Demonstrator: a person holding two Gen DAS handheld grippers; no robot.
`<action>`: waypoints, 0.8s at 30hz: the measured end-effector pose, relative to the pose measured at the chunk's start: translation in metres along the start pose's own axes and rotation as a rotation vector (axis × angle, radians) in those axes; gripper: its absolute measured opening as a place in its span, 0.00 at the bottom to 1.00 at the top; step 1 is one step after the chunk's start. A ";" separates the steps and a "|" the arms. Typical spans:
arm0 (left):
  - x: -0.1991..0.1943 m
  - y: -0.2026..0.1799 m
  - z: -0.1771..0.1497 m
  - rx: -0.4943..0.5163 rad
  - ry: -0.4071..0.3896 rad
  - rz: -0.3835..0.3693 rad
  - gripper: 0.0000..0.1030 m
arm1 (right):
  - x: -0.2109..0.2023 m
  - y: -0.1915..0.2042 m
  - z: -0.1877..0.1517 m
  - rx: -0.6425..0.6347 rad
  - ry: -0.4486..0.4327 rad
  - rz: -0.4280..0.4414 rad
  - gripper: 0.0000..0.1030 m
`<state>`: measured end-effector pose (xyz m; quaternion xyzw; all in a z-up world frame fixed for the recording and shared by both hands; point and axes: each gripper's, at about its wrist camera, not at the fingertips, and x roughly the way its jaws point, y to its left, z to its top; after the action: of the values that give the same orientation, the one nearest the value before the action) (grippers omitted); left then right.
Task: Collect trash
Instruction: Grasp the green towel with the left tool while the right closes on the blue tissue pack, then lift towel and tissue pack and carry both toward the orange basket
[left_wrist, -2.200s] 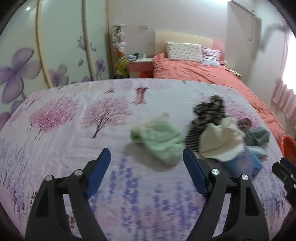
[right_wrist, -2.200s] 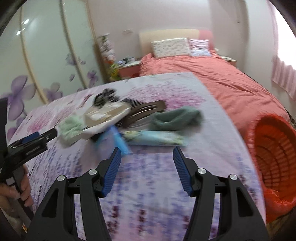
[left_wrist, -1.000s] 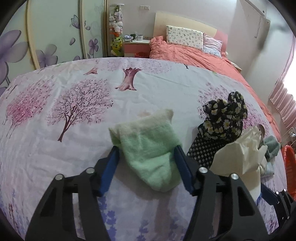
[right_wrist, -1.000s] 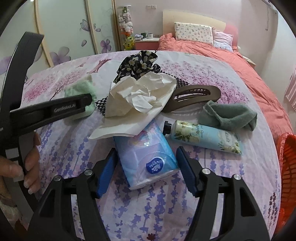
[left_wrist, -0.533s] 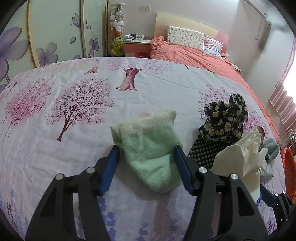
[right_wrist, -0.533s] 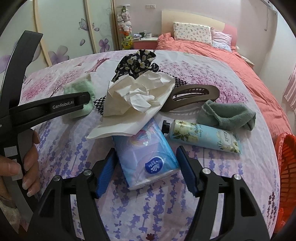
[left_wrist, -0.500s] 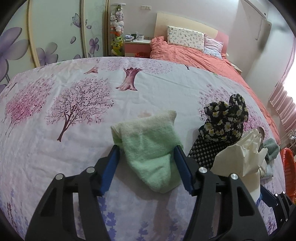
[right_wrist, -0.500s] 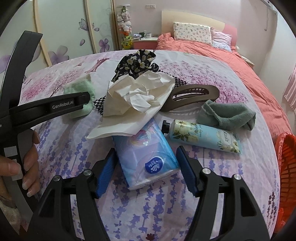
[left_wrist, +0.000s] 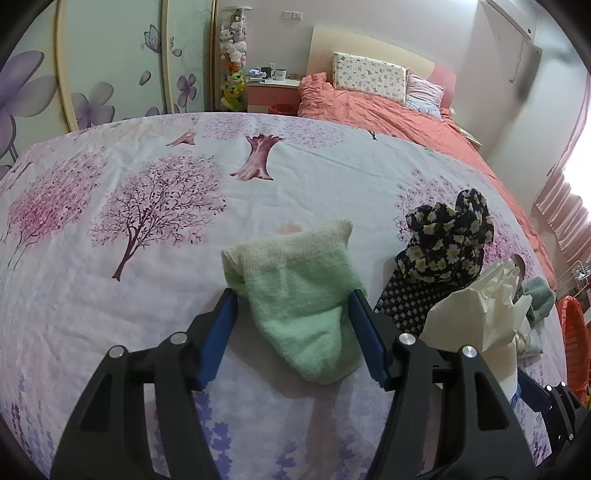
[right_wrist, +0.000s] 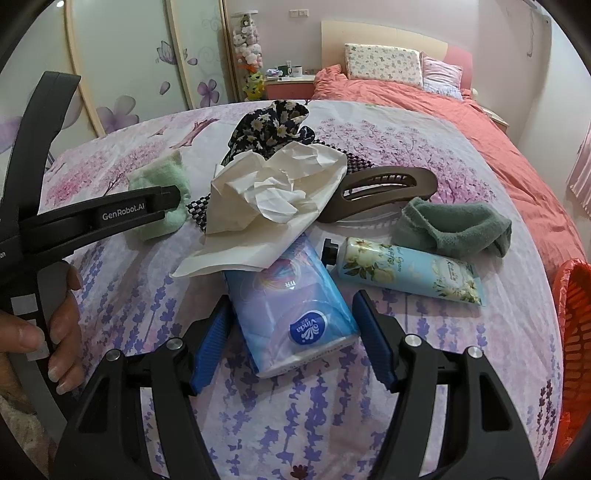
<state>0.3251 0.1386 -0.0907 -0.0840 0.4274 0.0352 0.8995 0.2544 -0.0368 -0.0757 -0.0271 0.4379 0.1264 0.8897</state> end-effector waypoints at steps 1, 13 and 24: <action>0.000 -0.001 0.001 0.002 0.000 -0.001 0.60 | 0.000 0.000 0.000 0.002 0.000 0.003 0.64; 0.001 -0.013 0.005 0.066 0.002 -0.034 0.06 | -0.004 -0.007 -0.002 0.025 -0.015 0.033 0.59; -0.026 0.001 0.005 0.070 -0.055 -0.068 0.04 | -0.027 -0.013 -0.005 0.031 -0.048 0.030 0.56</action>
<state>0.3124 0.1401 -0.0681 -0.0658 0.4004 -0.0082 0.9140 0.2375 -0.0552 -0.0586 -0.0040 0.4185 0.1335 0.8983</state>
